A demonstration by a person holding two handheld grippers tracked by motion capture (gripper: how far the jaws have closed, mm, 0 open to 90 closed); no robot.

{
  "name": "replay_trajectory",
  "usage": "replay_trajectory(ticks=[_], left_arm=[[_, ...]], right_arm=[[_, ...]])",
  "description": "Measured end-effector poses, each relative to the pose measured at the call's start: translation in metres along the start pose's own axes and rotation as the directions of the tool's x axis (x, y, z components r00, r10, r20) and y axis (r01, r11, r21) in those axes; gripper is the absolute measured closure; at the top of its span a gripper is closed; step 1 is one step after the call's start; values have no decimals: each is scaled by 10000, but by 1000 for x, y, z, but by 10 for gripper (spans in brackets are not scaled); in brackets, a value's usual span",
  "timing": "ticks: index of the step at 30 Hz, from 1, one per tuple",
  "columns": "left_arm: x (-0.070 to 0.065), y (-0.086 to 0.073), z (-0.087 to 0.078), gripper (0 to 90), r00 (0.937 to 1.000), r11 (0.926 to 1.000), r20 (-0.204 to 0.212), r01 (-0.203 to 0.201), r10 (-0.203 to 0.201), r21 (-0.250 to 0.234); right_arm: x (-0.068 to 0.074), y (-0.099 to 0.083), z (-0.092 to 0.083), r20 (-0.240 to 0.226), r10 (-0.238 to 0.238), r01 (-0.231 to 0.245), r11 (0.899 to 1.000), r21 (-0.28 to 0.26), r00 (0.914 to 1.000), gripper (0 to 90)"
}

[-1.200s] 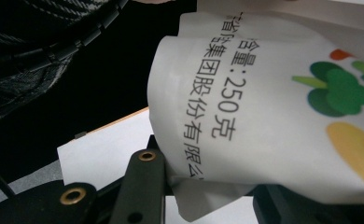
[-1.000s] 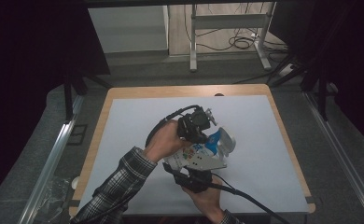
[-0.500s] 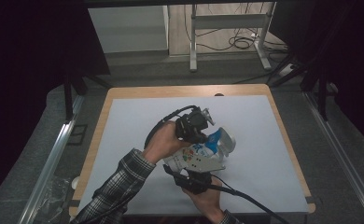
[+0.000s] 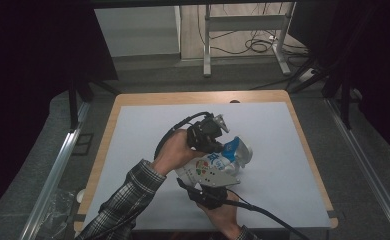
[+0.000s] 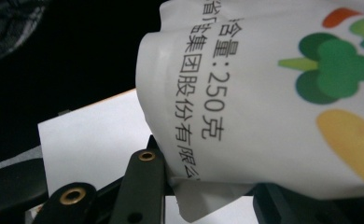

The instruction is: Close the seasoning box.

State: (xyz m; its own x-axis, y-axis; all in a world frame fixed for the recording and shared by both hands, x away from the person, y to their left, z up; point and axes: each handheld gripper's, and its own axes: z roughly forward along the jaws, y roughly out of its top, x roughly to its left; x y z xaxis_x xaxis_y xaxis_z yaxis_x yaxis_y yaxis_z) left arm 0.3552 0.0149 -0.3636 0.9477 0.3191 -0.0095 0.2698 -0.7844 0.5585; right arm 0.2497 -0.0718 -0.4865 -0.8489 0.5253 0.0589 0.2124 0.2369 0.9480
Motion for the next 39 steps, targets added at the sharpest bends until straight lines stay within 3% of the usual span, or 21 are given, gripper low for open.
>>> replay_trajectory(ticks=[6, 23, 32, 39], left_arm=[[3, -5, -5, 900, 9998, 9999, 186, 123, -122, -104], [8, -9, -13, 900, 9988, 9998, 450, 192, -191, -19], [9, -15, -17, 900, 9989, 9988, 370, 288, -273, -389], [11, -23, -22, 900, 9975, 9955, 533, 509, -468, -795]], right_arm=[[2, -7, 2, 160, -392, 389, 9991, 164, 9991, 710], [-4, -22, 5, 434, -718, 685, 9951, 716, 9965, 706], [-5, -25, 5, 417, -748, 712, 9942, 808, 9963, 695], [-9, -27, 5, 375, -531, 490, 9933, 1047, 9979, 605]])
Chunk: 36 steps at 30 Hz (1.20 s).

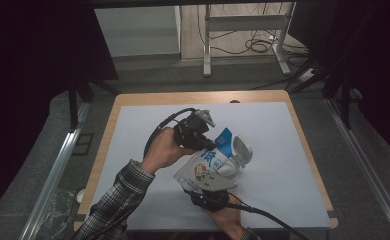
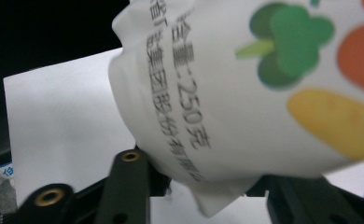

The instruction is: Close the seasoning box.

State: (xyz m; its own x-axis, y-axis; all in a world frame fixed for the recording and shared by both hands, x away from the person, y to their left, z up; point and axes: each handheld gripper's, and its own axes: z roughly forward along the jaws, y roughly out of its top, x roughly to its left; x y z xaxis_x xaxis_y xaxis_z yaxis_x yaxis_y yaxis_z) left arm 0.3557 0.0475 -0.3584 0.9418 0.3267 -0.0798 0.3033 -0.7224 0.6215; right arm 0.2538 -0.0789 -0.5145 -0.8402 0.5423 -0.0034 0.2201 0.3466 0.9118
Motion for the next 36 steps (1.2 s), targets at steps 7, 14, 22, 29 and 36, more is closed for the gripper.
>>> replay_trajectory(ticks=[7, 14, 22, 29, 36], left_arm=[[4, -9, -2, 900, 9996, 9989, 285, 53, -39, -461], [6, -18, -4, 900, 9993, 9960, 373, 6, 27, -889], [10, -31, -5, 900, 9988, 9880, 483, 72, 2, -1542], [11, -41, -3, 900, 9988, 9757, 476, -23, 130, -2192], [13, -51, -2, 900, 9977, 9645, 646, -7, 184, -2641]], right_arm=[[0, -2, 1, -20, -44, 44, 9997, 230, 10000, 529], [-1, -5, -4, -82, 72, -67, 9985, 538, 9999, 478], [-5, -11, -15, -110, 220, -212, 9973, 703, 9997, 466], [-5, -11, -32, -325, 123, -104, 9984, 563, 9994, 472], [-11, -9, -46, -524, 331, -308, 9985, 444, 9981, 475]])
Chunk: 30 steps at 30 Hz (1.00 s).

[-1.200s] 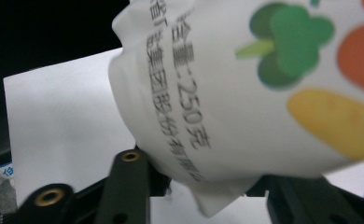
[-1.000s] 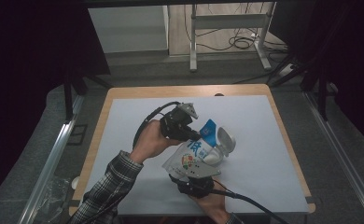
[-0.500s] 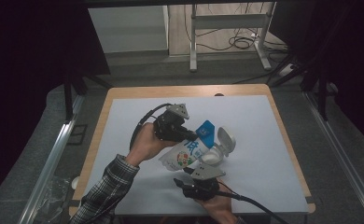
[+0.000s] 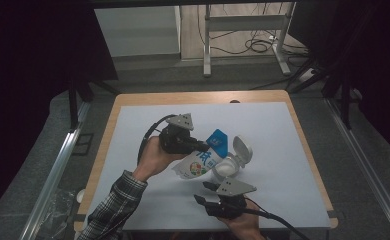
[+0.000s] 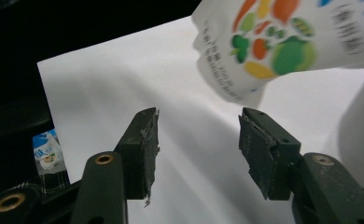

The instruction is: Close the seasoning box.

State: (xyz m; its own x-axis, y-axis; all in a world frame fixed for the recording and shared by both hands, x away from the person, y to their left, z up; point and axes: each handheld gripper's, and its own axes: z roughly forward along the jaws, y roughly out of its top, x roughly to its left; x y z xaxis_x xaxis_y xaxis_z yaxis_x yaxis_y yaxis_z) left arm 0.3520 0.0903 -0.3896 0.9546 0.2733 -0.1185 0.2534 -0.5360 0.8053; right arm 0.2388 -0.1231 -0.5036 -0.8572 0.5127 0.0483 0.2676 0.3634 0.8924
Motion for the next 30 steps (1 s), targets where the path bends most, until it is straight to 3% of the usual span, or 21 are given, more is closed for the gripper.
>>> replay_trajectory(ticks=[8, 11, 19, 20, 22, 24, 26, 27, 29, 30], left_arm=[[1, -9, -3, 900, 9996, 9987, 261, 63, -49, -507], [2, -12, -2, 900, 9989, 9980, 415, 257, -233, -579], [0, -10, -2, 900, 9993, 9984, 349, 171, -152, -537], [0, -11, -2, 900, 9982, 9976, 571, 209, -171, -667], [1, -10, -3, 900, 9991, 9981, 382, 206, -184, -578], [1, -11, -4, 900, 9976, 9969, 665, 238, -188, -753], [0, -11, -4, 900, 9985, 9979, 539, 154, -121, -622], [1, -12, -4, 900, 9958, 9958, 896, 263, -184, -873], [1, -12, -5, 900, 9971, 9962, 728, 289, -229, -819], [2, -13, -6, 900, 9951, 9950, 958, 317, -226, -943]], right_arm=[[-10, 2, -16, -110, 293, -296, 9992, -266, 9995, 490], [-14, 2, -22, -41, 385, -386, 9985, -387, 9993, 492], [-26, 9, -39, 156, 636, -619, 9941, -890, 9979, 514], [-27, 10, -41, 195, 624, -603, 9935, -970, 9979, 516], [-30, 12, -44, 247, 702, -673, 9922, -1053, 9972, 517], [-33, 14, -47, 325, 768, -730, 9916, -1070, 9965, 517], [-35, 16, -49, 441, 823, -770, 9909, -1100, 9956, 517], [-37, 16, -50, 474, 848, -790, 9904, -1131, 9953, 517], [-40, 18, -52, 528, 891, -825, 9897, -1167, 9946, 517], [-41, 19, -53, 636, 891, -809, 9894, -1209, 9940, 517]])
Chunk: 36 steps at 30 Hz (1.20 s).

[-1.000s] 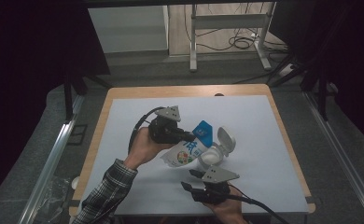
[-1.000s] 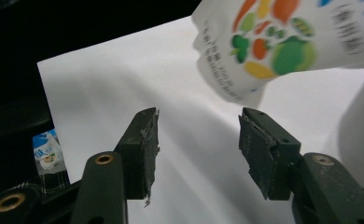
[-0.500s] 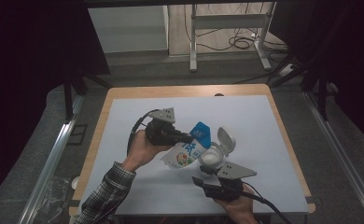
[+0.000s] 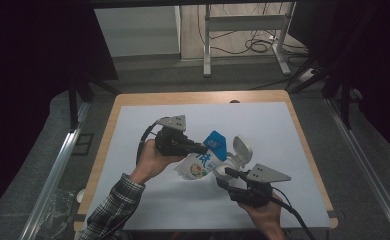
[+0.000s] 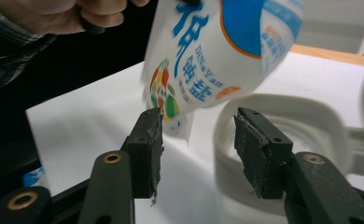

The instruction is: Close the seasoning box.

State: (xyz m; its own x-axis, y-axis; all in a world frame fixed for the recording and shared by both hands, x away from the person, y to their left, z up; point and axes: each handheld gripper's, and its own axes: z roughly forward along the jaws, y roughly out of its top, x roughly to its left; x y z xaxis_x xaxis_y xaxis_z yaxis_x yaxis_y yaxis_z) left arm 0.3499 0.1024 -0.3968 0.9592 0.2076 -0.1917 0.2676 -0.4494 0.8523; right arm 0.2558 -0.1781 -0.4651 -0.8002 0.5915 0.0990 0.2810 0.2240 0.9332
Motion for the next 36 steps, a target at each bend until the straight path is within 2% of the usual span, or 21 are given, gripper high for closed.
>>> replay_trajectory(ticks=[1, 2, 4, 5, 7, 9, 10, 11, 12, 14, 15, 22, 27, 32, 36], left_arm=[[0, -1, 0, 900, 10000, 9998, 80, 55, -54, -172], [-1, 0, 0, 900, 9999, 10000, -117, -42, 43, 53], [-1, -1, 0, 900, 10000, 10000, 32, 25, -25, -29], [-2, -1, -1, 900, 9998, 9999, -175, -21, 23, 152], [0, -3, -2, 900, 9996, 9998, 267, 95, -91, -154], [-2, -3, -2, 900, 10000, 10000, 2, 17, -17, 10], [-2, -3, -2, 900, 9999, 10000, 154, 52, -51, -66], [-3, -3, -3, 900, 9999, 10000, 112, 19, -19, -37], [-4, -3, -3, 900, 10000, 10000, 59, -54, 54, 62], [-4, -4, -4, 900, 9996, 9999, 275, -9, 12, -131], [-5, -3, -5, 900, 9997, 10000, 245, -60, 61, -28], [-7, -6, -7, 900, 9983, 9998, 576, -121, 129, -147], [-6, -11, -9, 900, 9978, 9998, 664, -21, 35, -201], [-3, -15, -13, 900, 9979, 9996, 643, 64, -47, -273], [-2, -19, -16, 900, 9980, 9991, 622, 101, -76, -403]], right_arm=[[-1, 1, -1, 29, 53, -53, 10000, -53, 10000, 514], [-3, 2, -1, 63, 98, -97, 9999, -96, 9999, 505], [-6, 5, -1, 185, 168, -166, 9998, -109, 9997, 483], [-7, 6, -1, 216, 206, -203, 9997, -137, 9996, 477], [-9, 8, -1, 244, 292, -288, 9995, -157, 9993, 461], [-11, 10, 1, 178, 378, -375, 9992, -152, 9991, 445], [-12, 11, 1, 197, 382, -379, 9992, -161, 9991, 441], [-12, 12, 2, 196, 357, -353, 9992, -211, 9992, 437], [-13, 13, 3, 166, 346, -342, 9991, -240, 9993, 428], [-15, 16, 5, 55, 451, -449, 9985, -319, 9990, 418], [-15, 17, 6, -5, 471, -471, 9982, -378, 9989, 416], [-19, 25, 17, -493, 520, -540, 9977, -407, 9974, 420], [-19, 27, 22, -908, 434, -470, 9981, -386, 9949, 611], [-16, 30, 23, -980, 283, -329, 9984, -465, 9948, 816], [-12, 33, 24, -956, 33, -73, 9991, -419, 9954, 889]])
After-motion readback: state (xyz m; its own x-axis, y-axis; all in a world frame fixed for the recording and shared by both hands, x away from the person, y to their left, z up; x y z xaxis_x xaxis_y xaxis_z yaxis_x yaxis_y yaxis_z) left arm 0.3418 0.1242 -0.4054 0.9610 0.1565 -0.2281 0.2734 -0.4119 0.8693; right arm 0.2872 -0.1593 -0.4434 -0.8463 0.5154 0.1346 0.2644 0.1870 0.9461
